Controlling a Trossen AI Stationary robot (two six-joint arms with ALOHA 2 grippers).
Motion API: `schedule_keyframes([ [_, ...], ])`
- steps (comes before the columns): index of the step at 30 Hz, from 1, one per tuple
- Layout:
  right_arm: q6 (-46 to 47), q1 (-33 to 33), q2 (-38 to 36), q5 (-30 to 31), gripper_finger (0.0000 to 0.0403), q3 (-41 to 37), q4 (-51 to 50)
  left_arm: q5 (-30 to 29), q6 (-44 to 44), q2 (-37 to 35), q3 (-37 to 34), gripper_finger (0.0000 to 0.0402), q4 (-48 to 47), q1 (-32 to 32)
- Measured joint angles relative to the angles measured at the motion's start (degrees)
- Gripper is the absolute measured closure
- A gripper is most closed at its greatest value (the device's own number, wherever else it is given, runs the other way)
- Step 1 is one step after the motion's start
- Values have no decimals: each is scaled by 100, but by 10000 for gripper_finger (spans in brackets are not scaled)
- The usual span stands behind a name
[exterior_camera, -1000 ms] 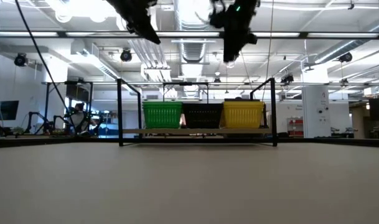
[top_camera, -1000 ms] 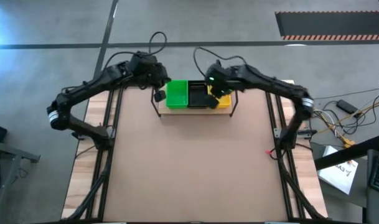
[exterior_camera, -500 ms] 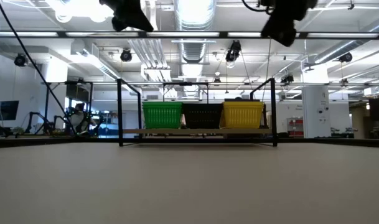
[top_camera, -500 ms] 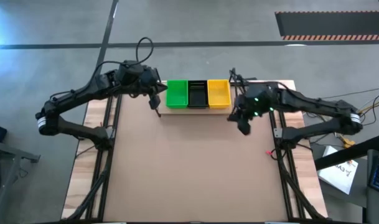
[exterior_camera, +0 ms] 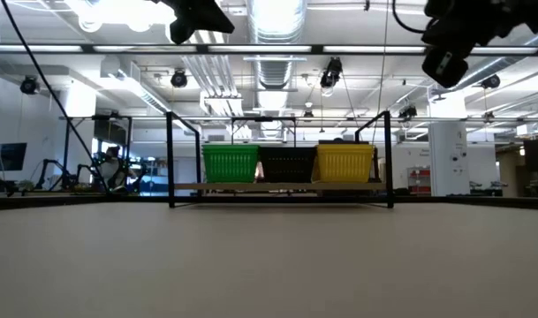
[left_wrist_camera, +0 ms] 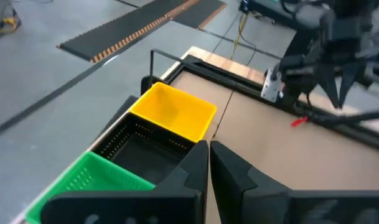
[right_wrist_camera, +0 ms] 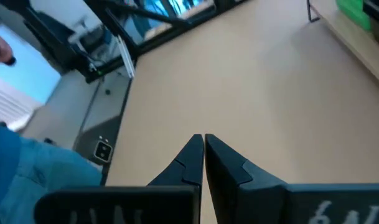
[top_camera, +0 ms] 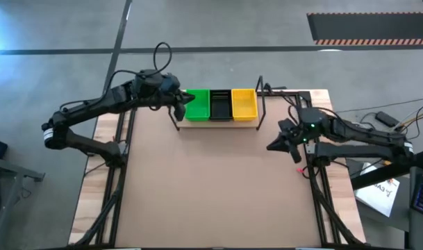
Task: Stack baskets on shelf by color
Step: Return to Home Position
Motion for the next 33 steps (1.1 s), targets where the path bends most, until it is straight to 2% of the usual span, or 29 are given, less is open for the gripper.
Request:
schedule_keyframes([
  [4, 187, 0, -738, 95, 394, -468, 283, -15, -446, 80, 0, 402, 38, -8],
  [8, 215, 0, -1413, 534, 394, -912, 424, -21, -834, 164, 0, 402, 39, -48],
  [15, 434, 0, -2236, 809, 394, -1881, 1608, -221, -1007, 281, 0, 402, 248, -236],
  [20, 560, -2, -2552, 1012, 394, -2485, 2206, -374, -1020, 314, 0, 402, 382, -294],
  [28, 925, 140, -2622, 1032, 394, -3370, 3517, -521, -1294, 314, 0, 402, 376, -294],
  [33, 759, 552, -2596, 1480, 394, -3462, 3226, -527, -1317, 329, 0, 402, 375, -301],
])
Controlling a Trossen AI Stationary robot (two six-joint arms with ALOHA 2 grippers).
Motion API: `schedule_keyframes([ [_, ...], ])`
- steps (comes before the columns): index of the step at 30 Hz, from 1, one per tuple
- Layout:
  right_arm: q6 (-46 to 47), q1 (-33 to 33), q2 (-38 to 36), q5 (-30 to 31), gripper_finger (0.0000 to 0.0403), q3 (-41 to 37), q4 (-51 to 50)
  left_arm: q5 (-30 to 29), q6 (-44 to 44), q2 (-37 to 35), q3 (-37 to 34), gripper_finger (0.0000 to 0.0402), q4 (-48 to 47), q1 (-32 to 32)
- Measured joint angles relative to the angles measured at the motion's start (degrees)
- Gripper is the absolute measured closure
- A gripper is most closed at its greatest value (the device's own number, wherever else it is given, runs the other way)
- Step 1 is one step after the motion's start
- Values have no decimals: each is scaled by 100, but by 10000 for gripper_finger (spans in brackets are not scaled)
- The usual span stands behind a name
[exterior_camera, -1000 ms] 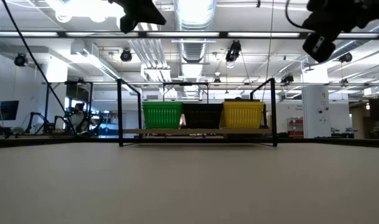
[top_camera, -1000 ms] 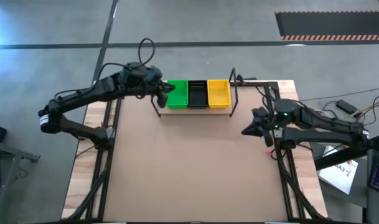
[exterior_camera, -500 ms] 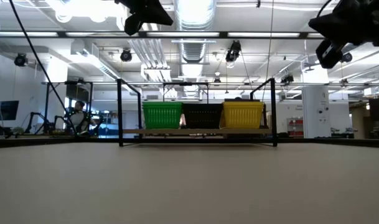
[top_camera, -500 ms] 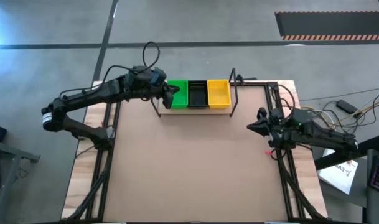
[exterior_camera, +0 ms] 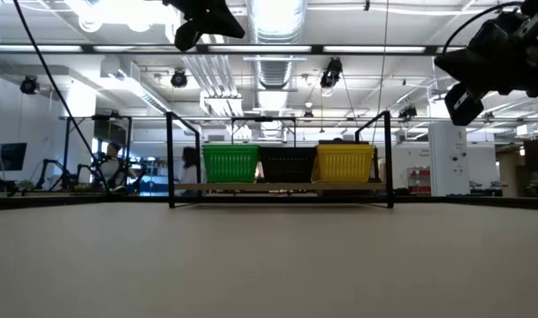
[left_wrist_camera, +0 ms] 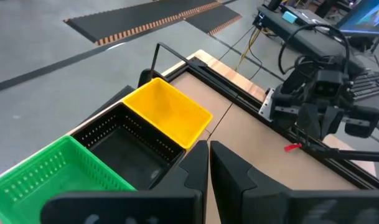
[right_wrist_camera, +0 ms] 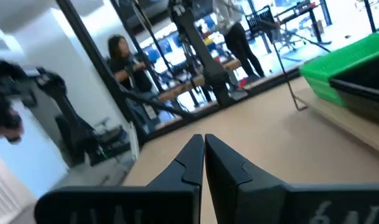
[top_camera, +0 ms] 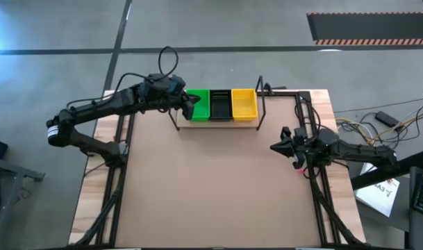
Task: Stack baskets on shelf by color
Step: Return to Home Position
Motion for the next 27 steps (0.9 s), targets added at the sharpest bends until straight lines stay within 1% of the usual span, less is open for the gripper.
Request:
schedule_keyframes([
  [5, -495, 317, -4, 487, 394, 0, -706, -3, -2, 2, 0, 402, -1, 2],
  [8, -645, 366, 59, 720, 394, 0, -688, -9, -2, 2, 0, 402, -2, 2],
  [13, -871, 360, 55, 1399, 394, -2, -746, -76, -27, 2, 0, 402, -2, 2],
  [16, -1013, 360, 55, 1427, 394, -2, -780, -90, -126, 2, 0, 402, -2, 7],
  [19, -894, 360, 55, 1427, 394, -4, -778, -93, -109, -3, 0, 402, -2, 0],
  [23, -725, 359, 55, 1427, 394, -4, -769, -52, 311, -106, -15, 402, 10, -63],
  [25, -727, 359, 55, 1427, 394, -7, -767, -14, 506, -274, -144, 402, 96, -81],
  [27, -725, 358, 55, 1427, 394, -7, -767, -43, 615, -491, -456, 402, 314, -81],
])
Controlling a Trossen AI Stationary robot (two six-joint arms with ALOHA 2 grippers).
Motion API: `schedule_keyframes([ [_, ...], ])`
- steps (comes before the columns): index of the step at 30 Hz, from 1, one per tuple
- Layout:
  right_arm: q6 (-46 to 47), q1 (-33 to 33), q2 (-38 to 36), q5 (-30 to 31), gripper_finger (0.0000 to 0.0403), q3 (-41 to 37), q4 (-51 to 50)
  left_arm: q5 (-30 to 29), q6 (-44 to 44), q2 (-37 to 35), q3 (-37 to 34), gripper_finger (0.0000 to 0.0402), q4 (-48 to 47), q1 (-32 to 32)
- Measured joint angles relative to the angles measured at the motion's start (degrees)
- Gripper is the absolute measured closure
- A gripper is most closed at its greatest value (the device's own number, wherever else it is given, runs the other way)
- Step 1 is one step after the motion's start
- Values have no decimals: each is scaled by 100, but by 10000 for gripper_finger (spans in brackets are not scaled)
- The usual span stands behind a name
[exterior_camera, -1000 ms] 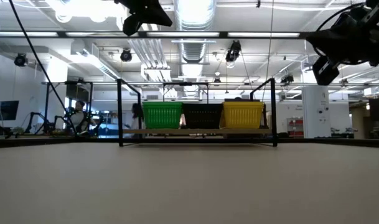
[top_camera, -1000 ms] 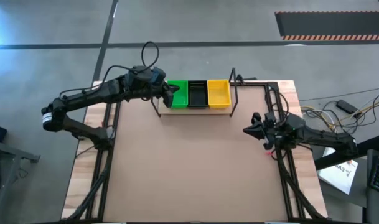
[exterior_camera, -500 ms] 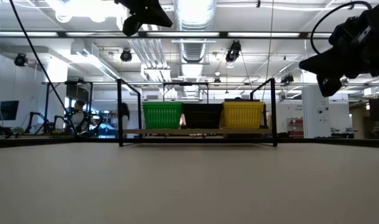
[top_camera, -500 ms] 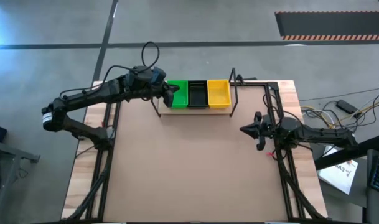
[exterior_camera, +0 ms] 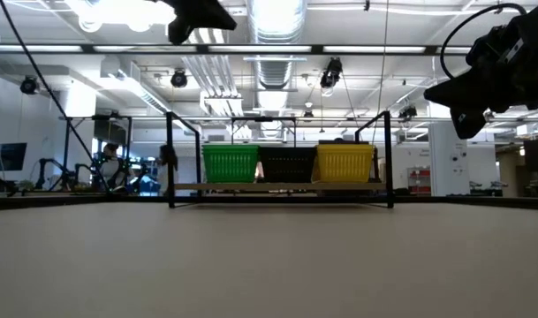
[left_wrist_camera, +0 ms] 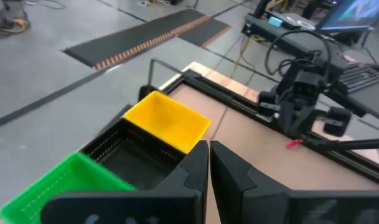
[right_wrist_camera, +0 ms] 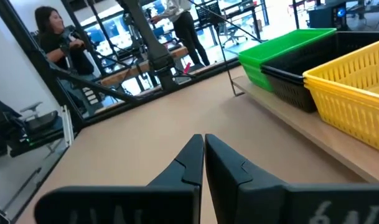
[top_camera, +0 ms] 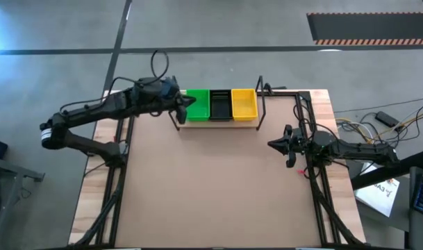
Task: Stack baskets on shelf by color
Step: Return to Home Position
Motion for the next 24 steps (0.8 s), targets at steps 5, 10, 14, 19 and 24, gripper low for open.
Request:
schedule_keyframes([
  [5, -2, 0, 1, 0, 394, 0, 9, -85, 7, -733, -1453, 402, 1057, 2],
  [10, 0, 0, 7, 0, 394, -2, 7, -283, 107, -1461, -3295, 402, 2851, 18],
  [14, 0, 0, 4, 0, 394, -2, 4, -861, 990, -1885, -4518, 402, 3502, 44],
  [19, 0, 0, 4, -2, 394, -2, 4, -740, 1062, -2276, -5451, 402, 4722, -9],
  [24, 0, -2, 5, -2, 394, -4, 6, -344, 1275, -2659, -6111, 402, 5683, -404],
])
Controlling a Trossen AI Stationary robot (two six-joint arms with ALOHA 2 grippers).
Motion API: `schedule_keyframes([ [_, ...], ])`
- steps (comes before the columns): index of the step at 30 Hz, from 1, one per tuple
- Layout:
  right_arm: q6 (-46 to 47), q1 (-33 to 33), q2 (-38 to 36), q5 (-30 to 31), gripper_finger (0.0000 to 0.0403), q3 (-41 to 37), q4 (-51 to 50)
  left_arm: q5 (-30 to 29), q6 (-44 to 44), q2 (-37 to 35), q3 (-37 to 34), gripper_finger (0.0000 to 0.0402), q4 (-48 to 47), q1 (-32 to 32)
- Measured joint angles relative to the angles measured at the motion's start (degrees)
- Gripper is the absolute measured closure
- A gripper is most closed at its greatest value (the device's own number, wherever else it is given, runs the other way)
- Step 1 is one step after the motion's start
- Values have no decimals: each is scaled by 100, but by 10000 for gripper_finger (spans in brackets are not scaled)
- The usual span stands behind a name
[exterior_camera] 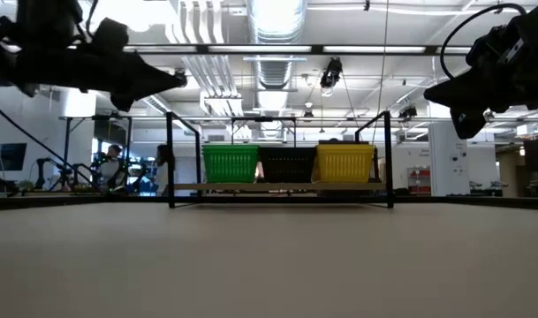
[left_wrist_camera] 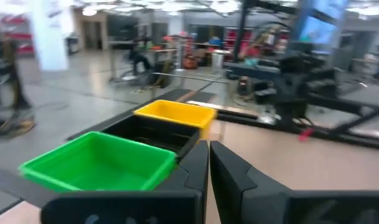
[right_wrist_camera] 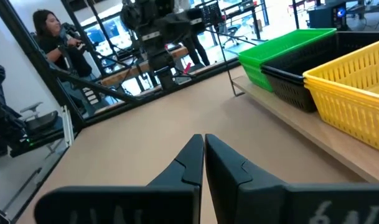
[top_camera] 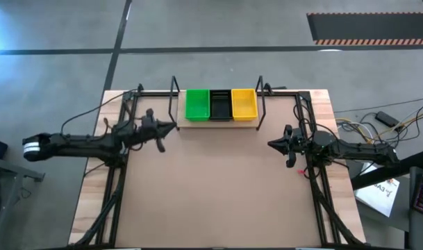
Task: Stack baskets on shelf by color
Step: Return to Home Position
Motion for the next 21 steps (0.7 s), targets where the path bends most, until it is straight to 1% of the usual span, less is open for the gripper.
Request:
schedule_keyframes([
  [7, 0, -1, 2, 0, 394, 0, 1, 24, 285, -432, -372, 402, 1, -915],
  [11, 0, -1, 2, 0, 394, 0, 1, 142, 362, -719, -656, 402, 13, -1262],
  [14, -1, -1, 2, -2, 394, 0, 1, 241, 390, -1105, -813, 402, -113, -1273],
  [15, -1, -1, 3, -1, 394, 0, 1, 277, 412, -1320, -813, 402, -326, -1254],
  [17, 0, -1, 4, -4, 394, 0, 0, 398, 426, -1756, -818, 402, -448, -1198],
  [21, 0, -1, 4, -2, 394, 0, -2, 832, 363, -2497, -821, 402, -1253, -1086],
])
